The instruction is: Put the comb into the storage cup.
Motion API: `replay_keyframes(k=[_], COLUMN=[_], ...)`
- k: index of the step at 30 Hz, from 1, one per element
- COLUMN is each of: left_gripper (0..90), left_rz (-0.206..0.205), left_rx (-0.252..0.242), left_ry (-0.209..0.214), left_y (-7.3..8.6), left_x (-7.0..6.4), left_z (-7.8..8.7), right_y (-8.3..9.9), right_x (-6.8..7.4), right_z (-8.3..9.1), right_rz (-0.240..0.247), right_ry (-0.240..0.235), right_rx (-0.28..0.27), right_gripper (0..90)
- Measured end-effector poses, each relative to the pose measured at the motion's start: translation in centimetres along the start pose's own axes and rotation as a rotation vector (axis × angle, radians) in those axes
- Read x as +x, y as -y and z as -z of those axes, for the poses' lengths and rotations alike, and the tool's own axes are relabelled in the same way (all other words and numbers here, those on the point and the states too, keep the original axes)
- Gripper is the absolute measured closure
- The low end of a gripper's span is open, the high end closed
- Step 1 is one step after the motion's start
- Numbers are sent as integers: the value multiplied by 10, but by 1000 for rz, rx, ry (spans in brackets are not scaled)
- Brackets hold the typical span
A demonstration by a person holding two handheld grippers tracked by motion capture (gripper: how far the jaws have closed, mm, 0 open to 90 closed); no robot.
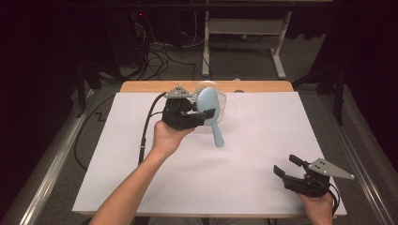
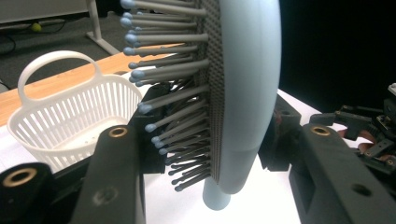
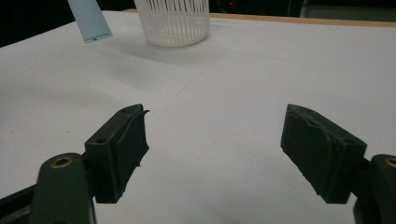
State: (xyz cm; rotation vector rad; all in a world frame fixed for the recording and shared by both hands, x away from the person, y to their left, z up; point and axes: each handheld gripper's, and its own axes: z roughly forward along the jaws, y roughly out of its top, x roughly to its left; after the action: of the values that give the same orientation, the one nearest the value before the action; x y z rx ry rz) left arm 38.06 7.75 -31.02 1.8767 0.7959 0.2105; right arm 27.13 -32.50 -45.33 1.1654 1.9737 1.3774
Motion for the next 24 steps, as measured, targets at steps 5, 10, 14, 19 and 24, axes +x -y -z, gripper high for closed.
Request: replay_keyframes(k=[5, 10, 14, 19, 24], left_gripper=[516, 516, 516, 516, 516], left_rz=[3, 9, 10, 5, 15], left_rx=[-7, -10, -9, -6, -14], left_ry=[-7, -8, -14, -28, -36], left_y=[-5, -9, -12, -19, -23], left_x=[2, 4, 6, 8, 11], left_z=[-1, -2, -3, -5, -5], right_y=[2, 2, 2, 2, 2], right_x=[2, 2, 2, 1, 1], right_z=[0, 0, 0, 0, 1], right_rz=[5, 0, 0, -5, -2], right_ry=[3, 8, 11, 12, 12], right_rx=[-3, -5, -6, -12, -17], right_gripper=[230, 230, 230, 229, 229])
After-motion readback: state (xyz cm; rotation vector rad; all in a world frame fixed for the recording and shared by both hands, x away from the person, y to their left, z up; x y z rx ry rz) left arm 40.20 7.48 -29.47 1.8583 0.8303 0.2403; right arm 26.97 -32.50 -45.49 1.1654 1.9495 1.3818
